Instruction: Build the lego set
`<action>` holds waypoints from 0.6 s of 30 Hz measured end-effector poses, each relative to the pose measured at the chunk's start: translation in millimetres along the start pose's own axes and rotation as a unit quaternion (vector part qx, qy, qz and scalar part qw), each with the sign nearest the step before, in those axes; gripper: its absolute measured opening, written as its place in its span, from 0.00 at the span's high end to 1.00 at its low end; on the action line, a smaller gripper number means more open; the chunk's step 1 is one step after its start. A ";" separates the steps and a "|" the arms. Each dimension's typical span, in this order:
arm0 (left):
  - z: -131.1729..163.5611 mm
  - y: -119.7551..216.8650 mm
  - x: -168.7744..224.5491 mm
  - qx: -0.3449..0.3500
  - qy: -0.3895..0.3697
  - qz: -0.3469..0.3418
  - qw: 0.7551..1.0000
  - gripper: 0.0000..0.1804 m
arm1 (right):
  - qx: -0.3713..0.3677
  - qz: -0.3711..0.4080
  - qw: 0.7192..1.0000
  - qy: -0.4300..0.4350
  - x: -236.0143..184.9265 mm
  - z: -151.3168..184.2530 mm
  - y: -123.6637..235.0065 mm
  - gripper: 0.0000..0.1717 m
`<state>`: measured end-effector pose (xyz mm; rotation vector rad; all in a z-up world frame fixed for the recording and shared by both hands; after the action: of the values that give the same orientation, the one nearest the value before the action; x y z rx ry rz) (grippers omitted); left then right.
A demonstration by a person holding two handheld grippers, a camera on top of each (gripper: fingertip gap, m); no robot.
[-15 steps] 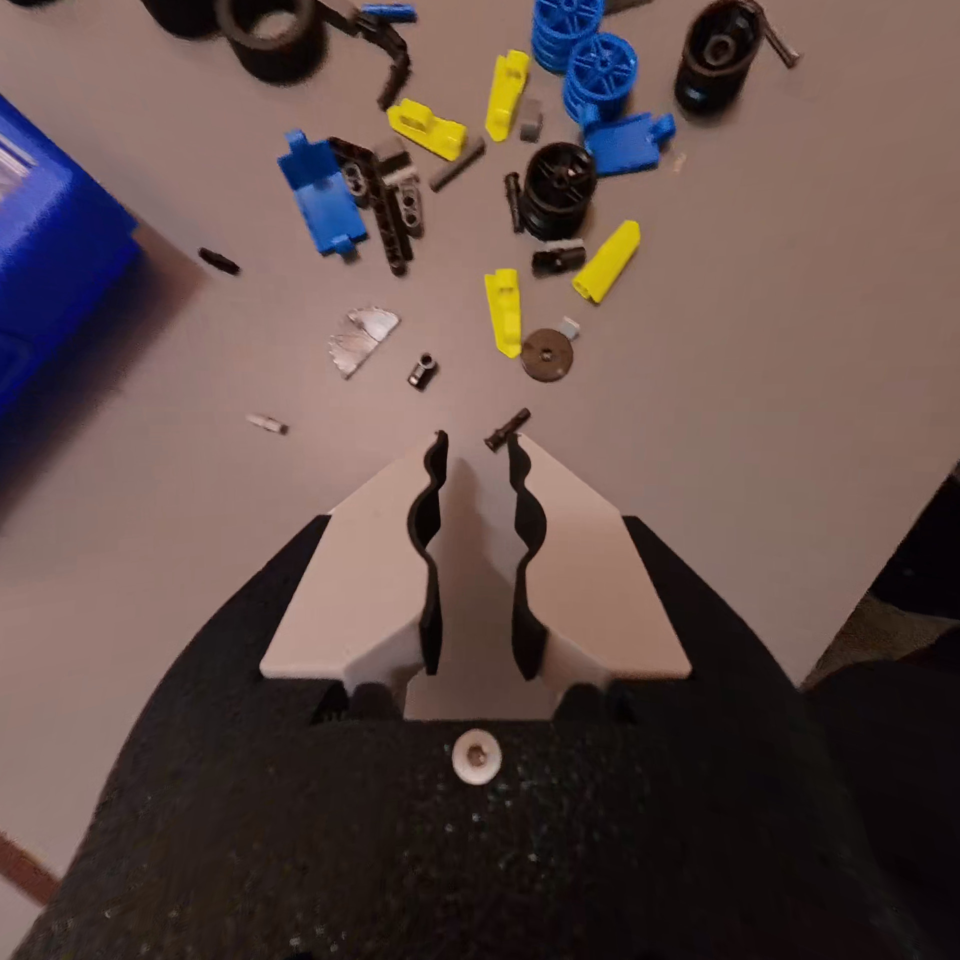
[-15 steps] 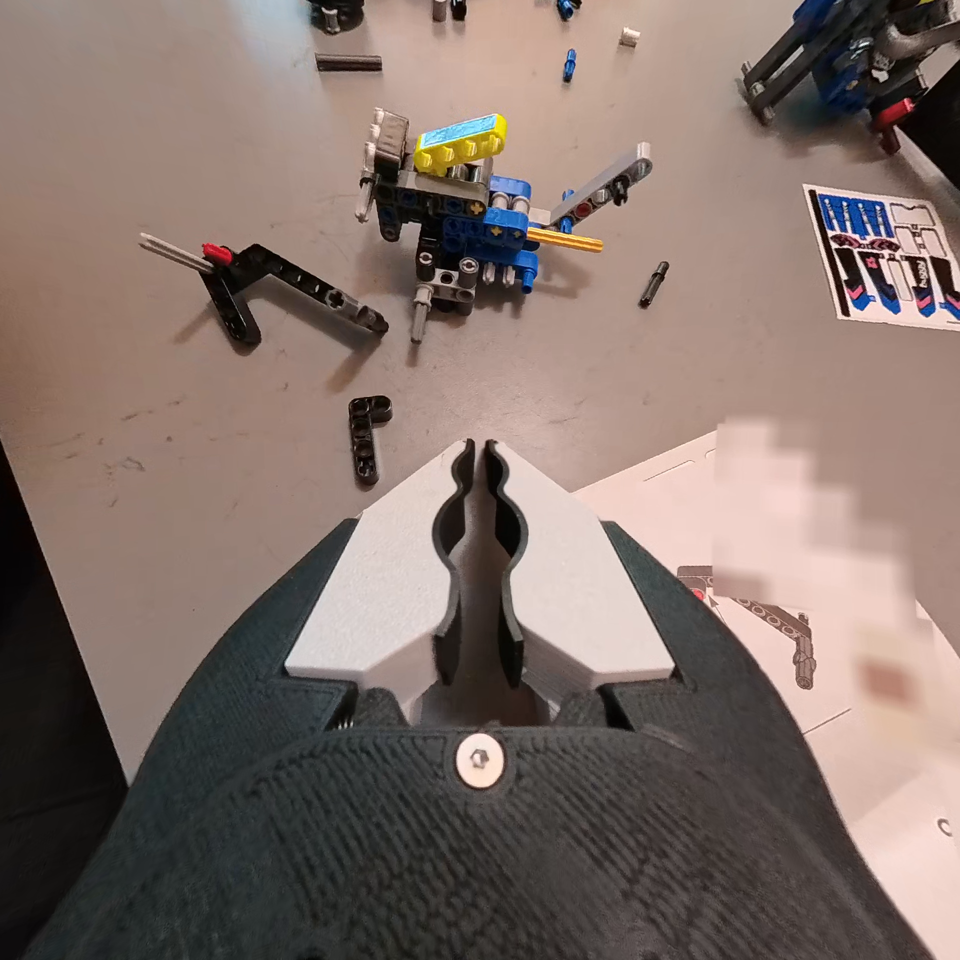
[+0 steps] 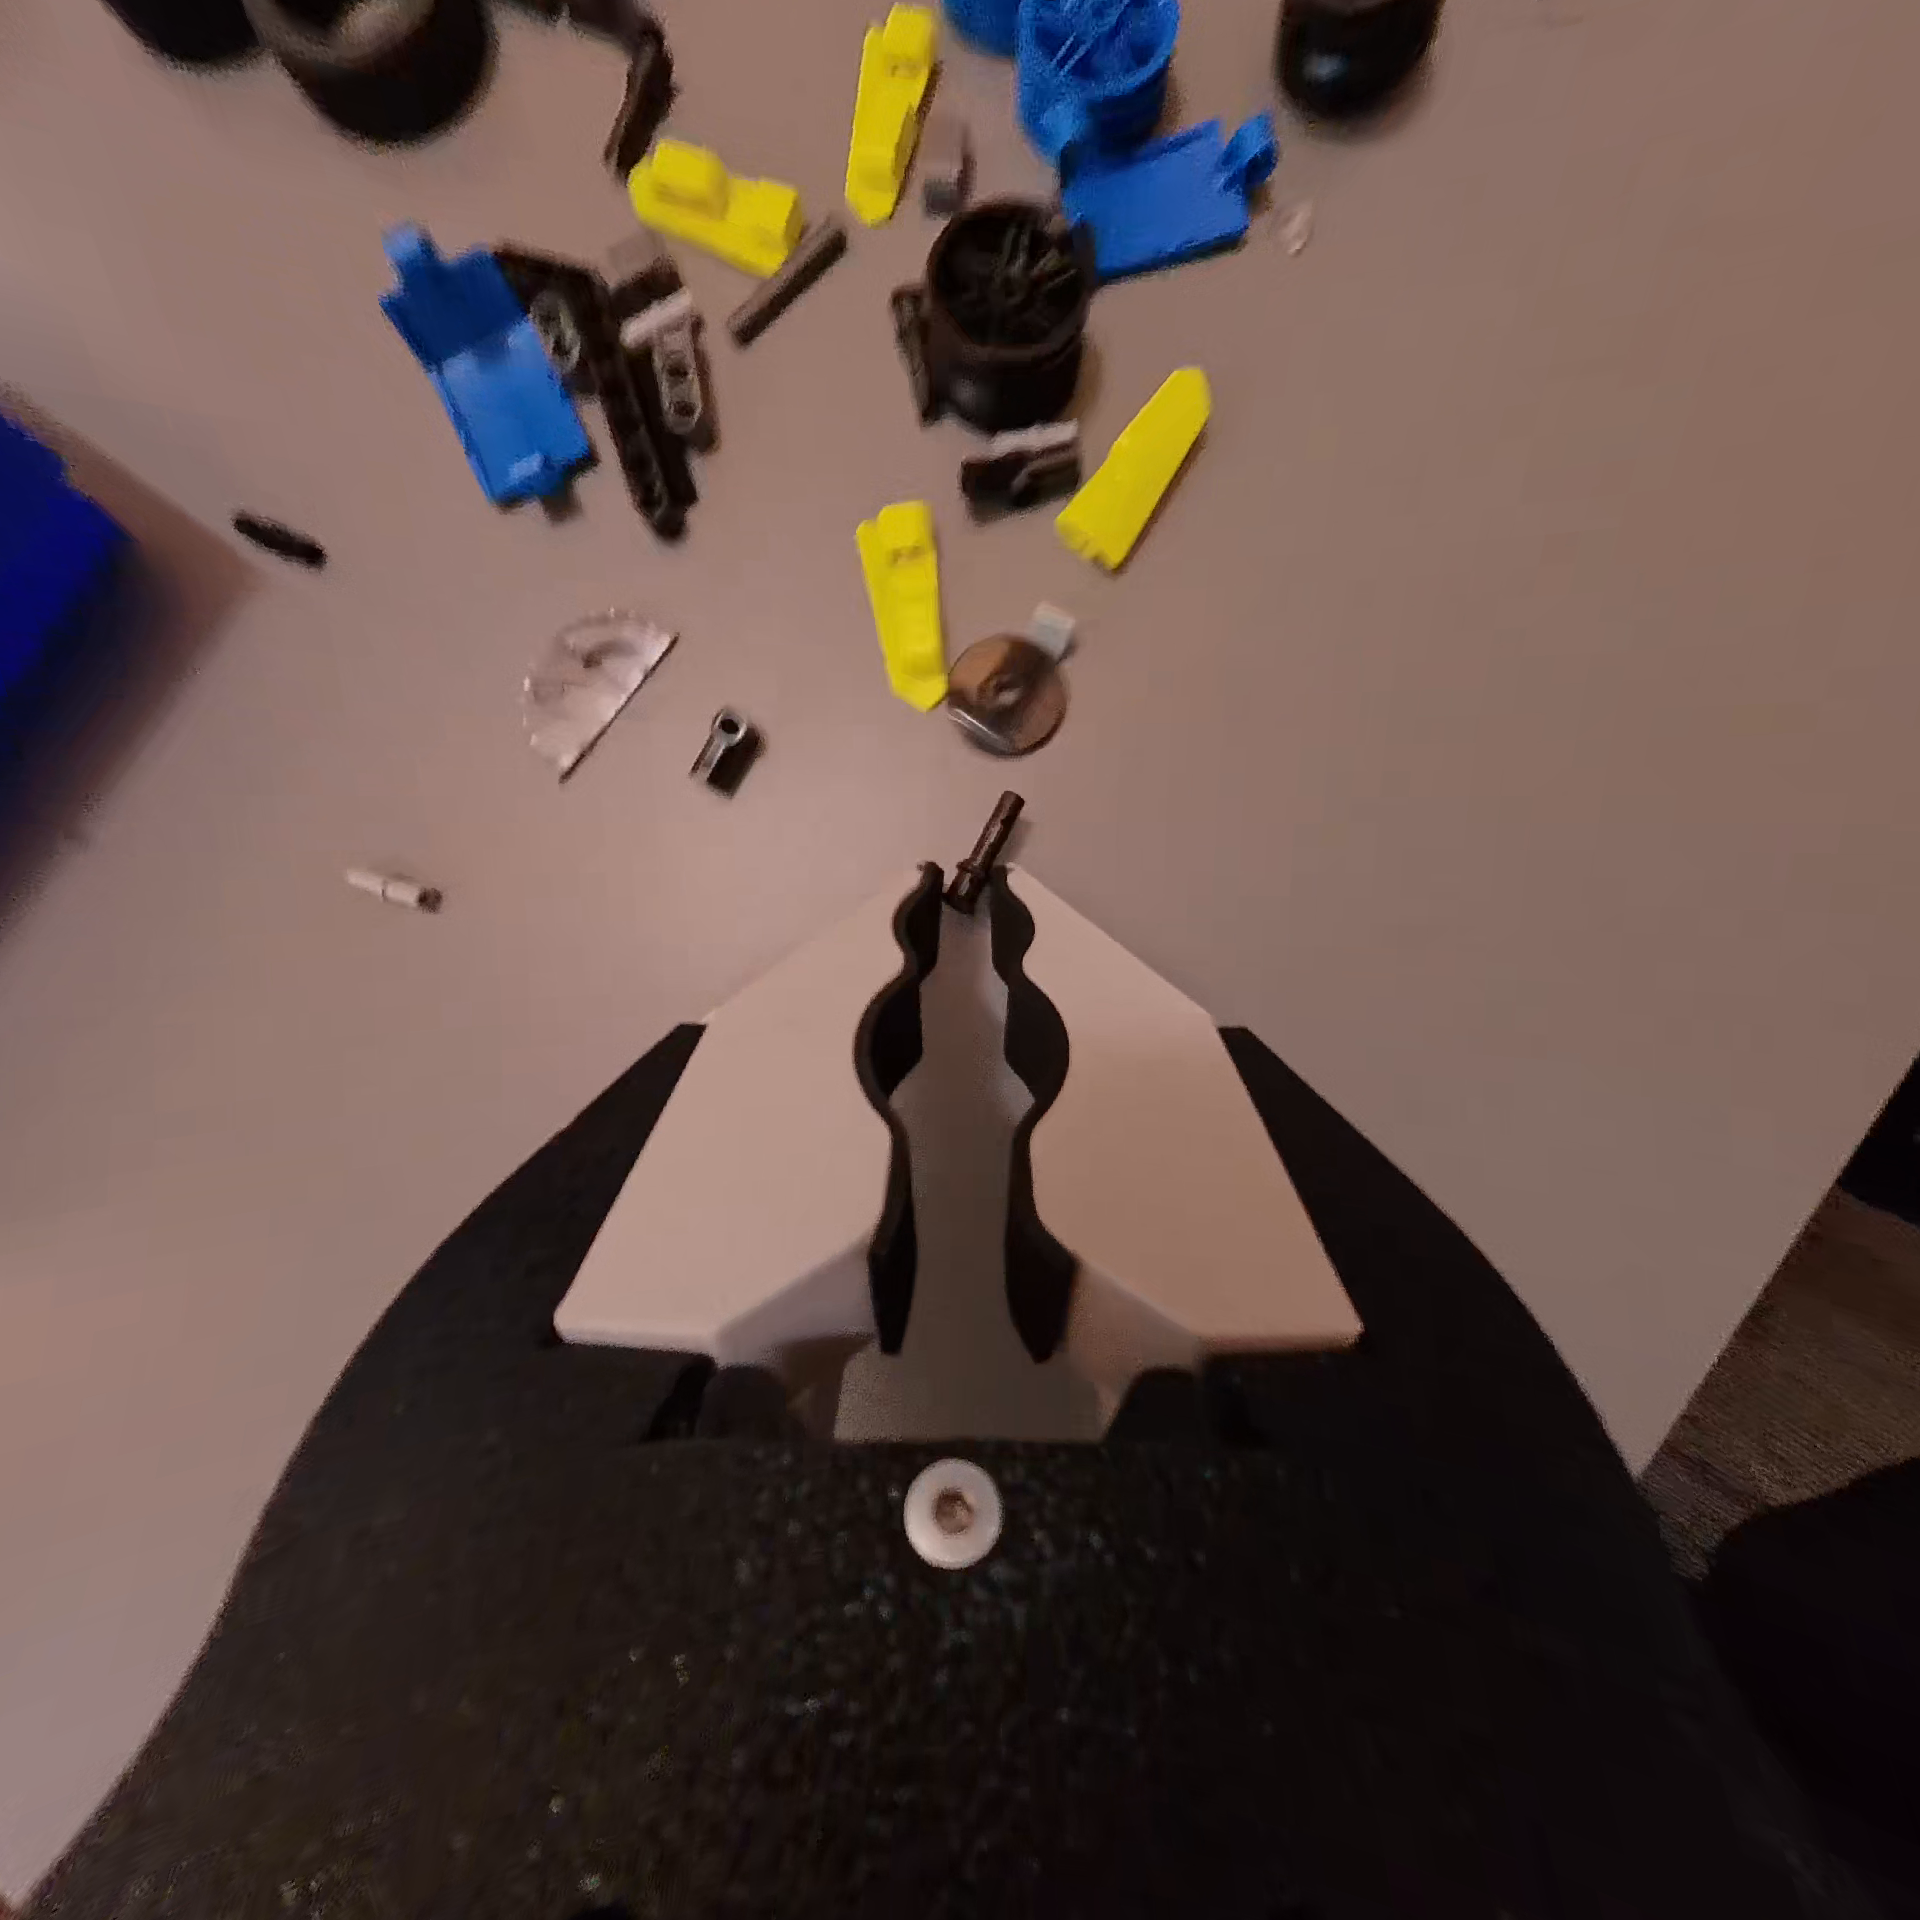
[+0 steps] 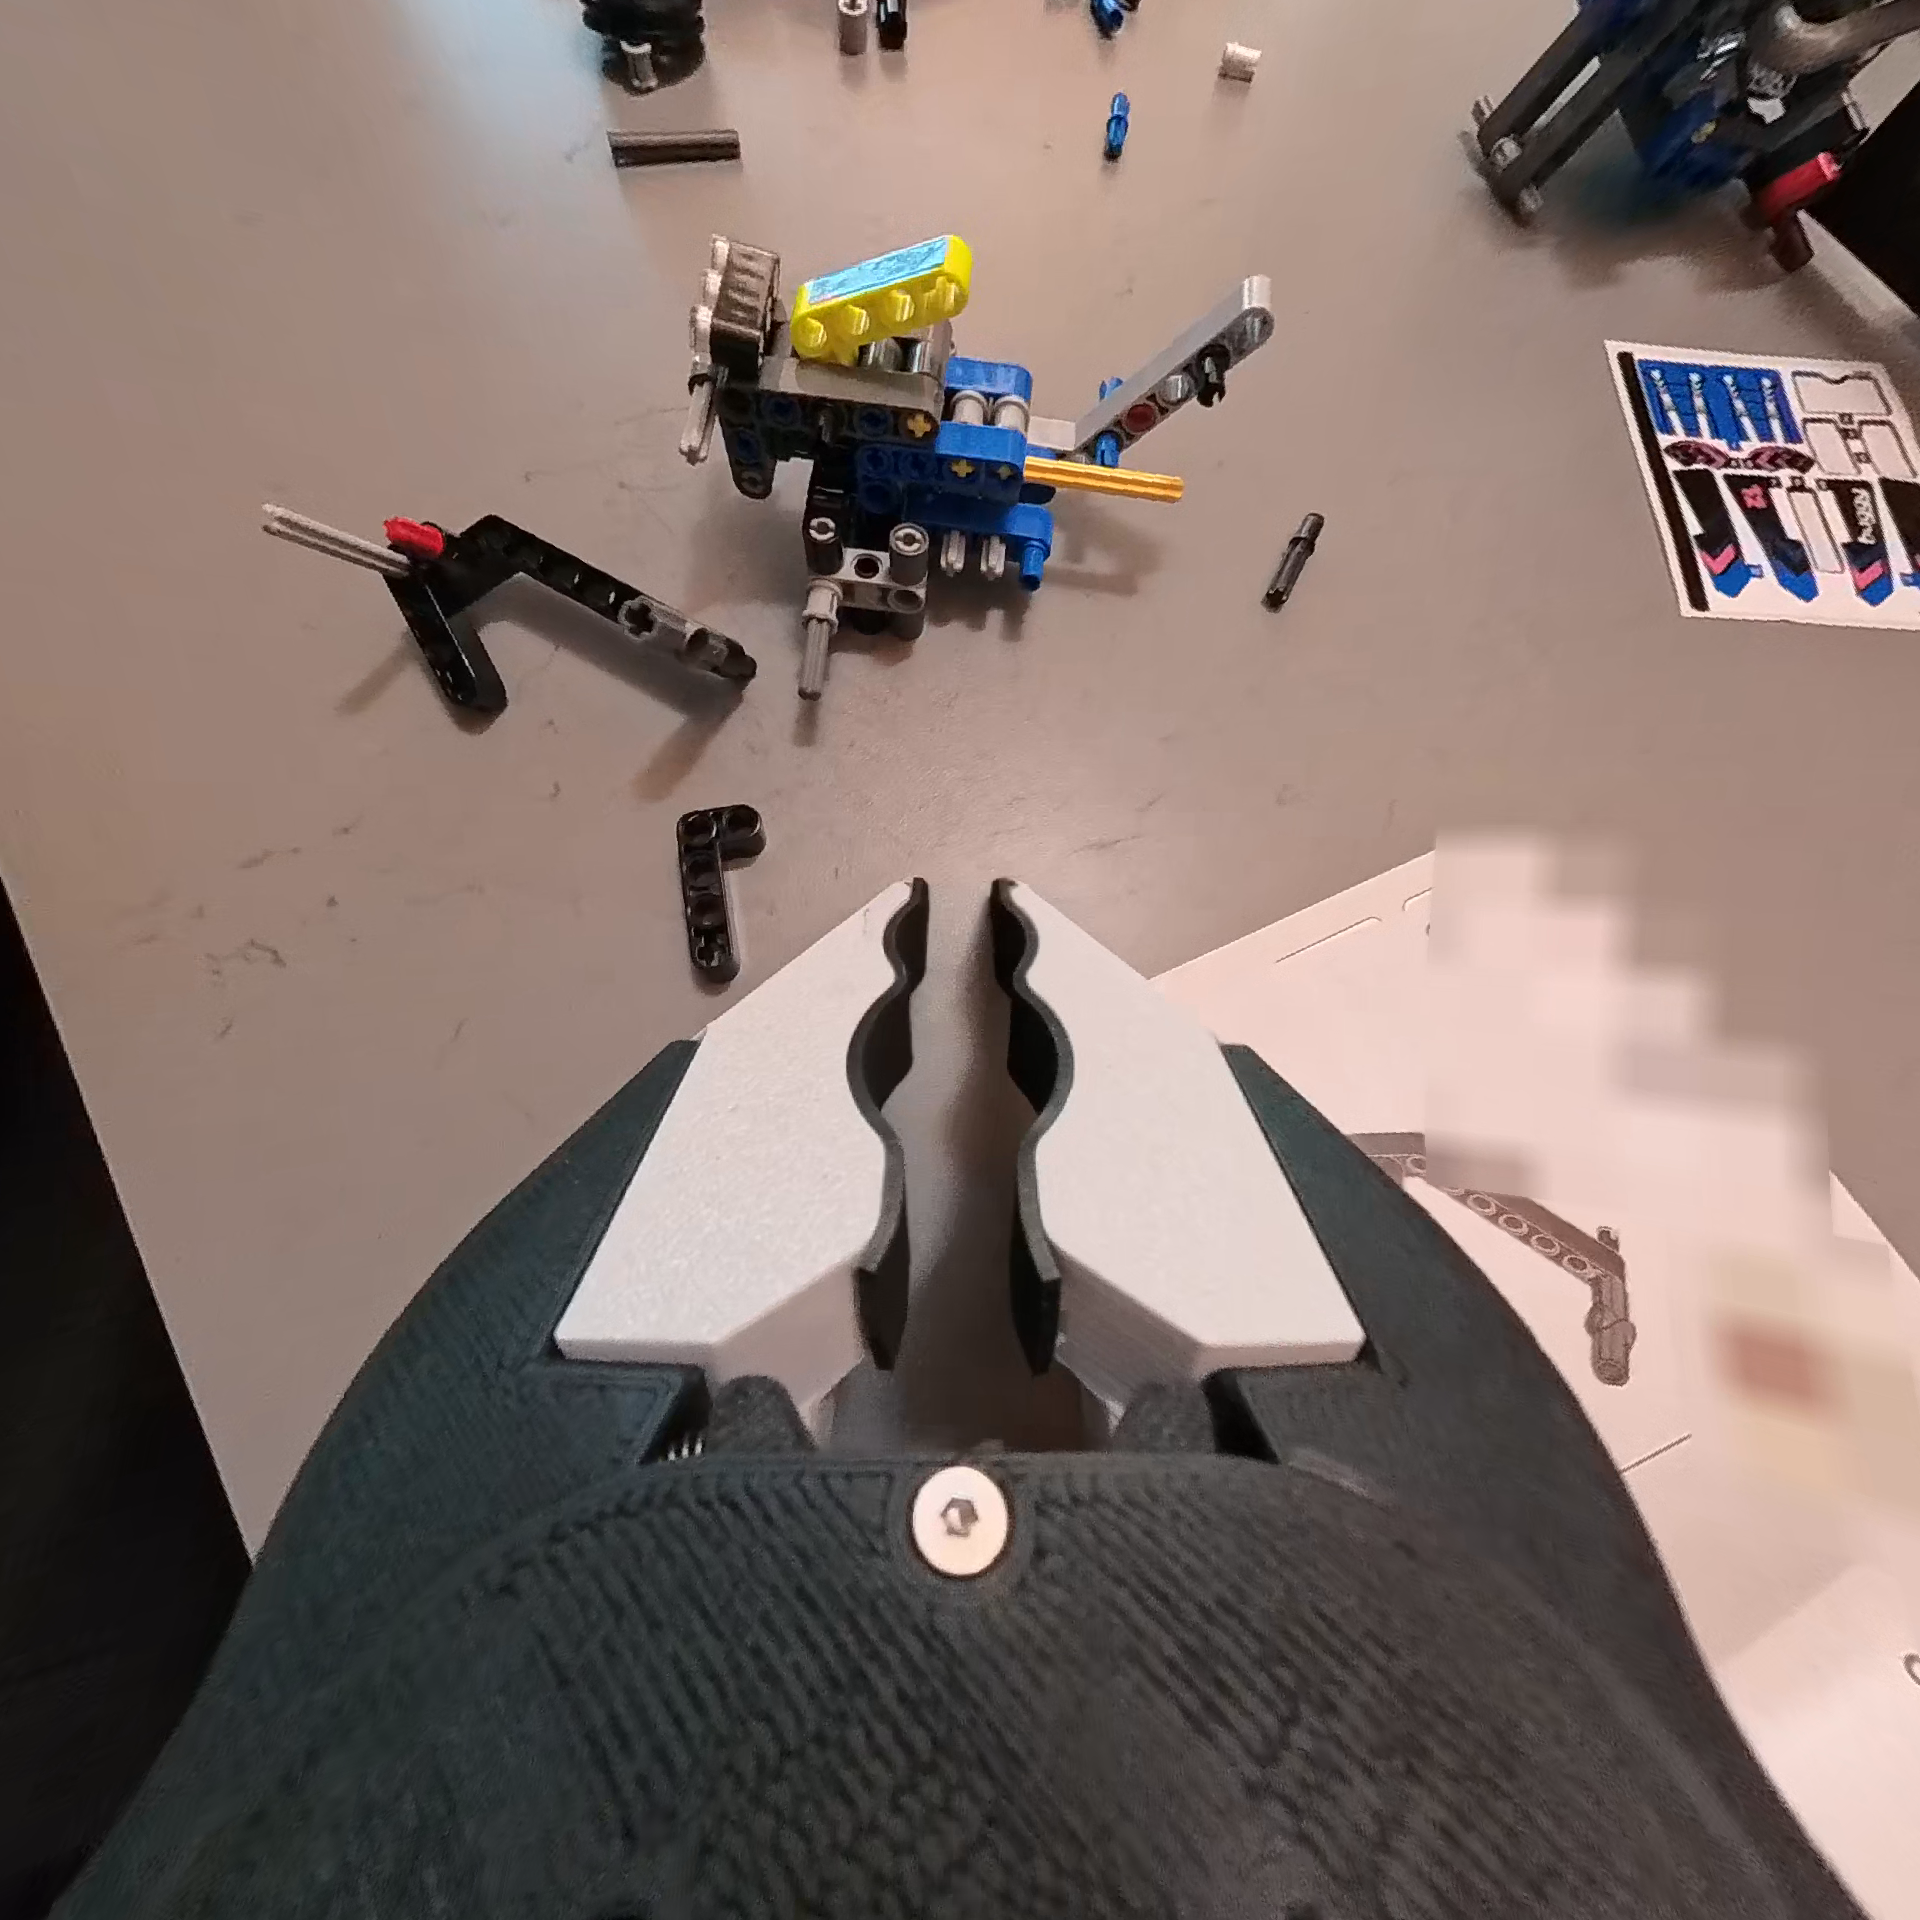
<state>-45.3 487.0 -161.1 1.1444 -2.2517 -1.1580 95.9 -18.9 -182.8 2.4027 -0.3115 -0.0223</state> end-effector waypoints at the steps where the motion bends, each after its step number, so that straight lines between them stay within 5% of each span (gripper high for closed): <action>1: -10.0 2.5 10.1 0.015 -0.013 -0.004 1.000 0.97 | 0.001 -0.002 1.000 -0.001 0.6 -0.2 0.1 0.91; 4: -51.1 4.5 48.6 0.062 -0.066 -0.025 0.996 0.97 | 0.023 -0.023 0.999 0.019 -7.4 -5.9 2.4 0.82; 8: -105.0 -12.7 103.6 0.098 -0.109 -0.026 0.989 0.97 | 0.138 -0.035 0.986 0.083 -31.5 -30.1 17.0 0.86; 12: -147.5 -35.5 154.1 0.161 -0.135 0.025 0.977 0.97 | 0.245 -0.086 0.957 0.131 -60.3 -42.1 23.8 0.91; 18: -182.2 -68.1 208.5 0.190 -0.162 0.110 0.962 0.97 | 0.295 -0.071 0.935 0.186 -76.9 -40.0 29.1 0.92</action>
<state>-25.0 206.2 -115.7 0.8398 -2.8620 -0.9000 18.9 3.8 -139.0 2.9407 0.0495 0.5259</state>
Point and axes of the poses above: each gripper's, where its closed fingertips meet, y back along the fingers, z out of its underside, x = y × z across the jaws, the point moved 10 cm from there along y, back along the fingers
